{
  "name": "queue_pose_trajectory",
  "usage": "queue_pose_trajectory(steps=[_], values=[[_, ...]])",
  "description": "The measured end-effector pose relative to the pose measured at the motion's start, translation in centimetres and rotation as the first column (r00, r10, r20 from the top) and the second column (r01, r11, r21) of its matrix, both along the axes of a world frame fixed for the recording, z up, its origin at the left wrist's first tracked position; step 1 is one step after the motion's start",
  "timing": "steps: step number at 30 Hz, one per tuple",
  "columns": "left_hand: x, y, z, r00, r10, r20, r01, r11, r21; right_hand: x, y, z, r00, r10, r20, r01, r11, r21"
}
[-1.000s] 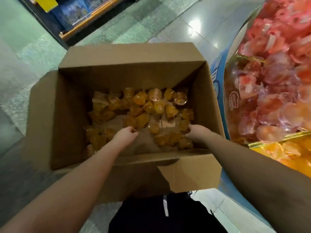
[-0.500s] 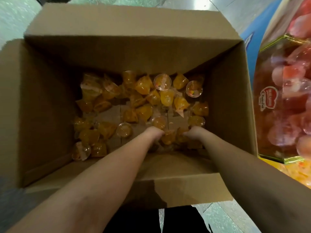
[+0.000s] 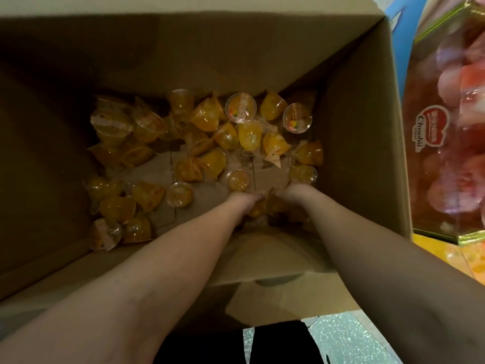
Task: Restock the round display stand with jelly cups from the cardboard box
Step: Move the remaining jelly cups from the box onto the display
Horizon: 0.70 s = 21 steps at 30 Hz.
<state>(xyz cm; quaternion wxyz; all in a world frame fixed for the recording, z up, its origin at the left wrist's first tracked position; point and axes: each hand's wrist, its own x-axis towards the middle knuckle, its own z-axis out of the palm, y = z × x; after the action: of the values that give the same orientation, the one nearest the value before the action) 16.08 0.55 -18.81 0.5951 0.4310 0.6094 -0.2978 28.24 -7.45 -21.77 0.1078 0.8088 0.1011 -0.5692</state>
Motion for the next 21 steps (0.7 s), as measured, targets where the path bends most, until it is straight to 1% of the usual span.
queue_pose_trajectory(steps=[3,6,8,10,14,17,19,20,21], values=[[0.2,-0.2,0.4,1.000,0.014,0.018,-0.014,1.000,0.015,-0.1,-0.1,0.6,0.998,0.055,0.026,-0.055,0.998,0.009],[-0.2,-0.2,1.0,0.999,0.039,0.027,-0.039,0.999,0.033,0.1,0.1,2.0,0.984,0.160,0.082,-0.163,0.986,0.023],[-0.7,-0.1,1.4,0.996,0.079,0.038,-0.080,0.997,0.010,0.2,0.2,3.5,0.966,0.225,0.124,-0.234,0.970,0.061],[-1.4,0.0,2.6,0.997,0.071,0.037,-0.072,0.997,0.025,0.3,-0.3,5.4,0.957,0.248,0.149,-0.267,0.955,0.129],[-2.6,-0.2,6.5,0.995,0.013,0.098,-0.027,0.989,0.143,0.4,-2.7,10.3,0.955,0.204,0.215,-0.266,0.911,0.315],[-2.6,-1.2,10.6,0.980,0.000,0.200,-0.041,0.979,0.199,0.3,-5.2,14.8,0.958,0.094,0.272,-0.208,0.878,0.431],[-2.6,-2.2,13.3,0.962,-0.093,0.257,0.017,0.959,0.284,0.2,-7.4,17.9,0.956,0.002,0.295,-0.160,0.845,0.511],[-2.2,-3.2,15.0,0.947,-0.164,0.275,0.064,0.938,0.341,0.3,-9.2,20.0,0.948,-0.043,0.316,-0.145,0.824,0.547],[-2.2,-3.5,15.7,0.934,-0.203,0.293,0.082,0.922,0.379,0.3,-9.9,20.8,0.943,-0.056,0.327,-0.148,0.810,0.568]])
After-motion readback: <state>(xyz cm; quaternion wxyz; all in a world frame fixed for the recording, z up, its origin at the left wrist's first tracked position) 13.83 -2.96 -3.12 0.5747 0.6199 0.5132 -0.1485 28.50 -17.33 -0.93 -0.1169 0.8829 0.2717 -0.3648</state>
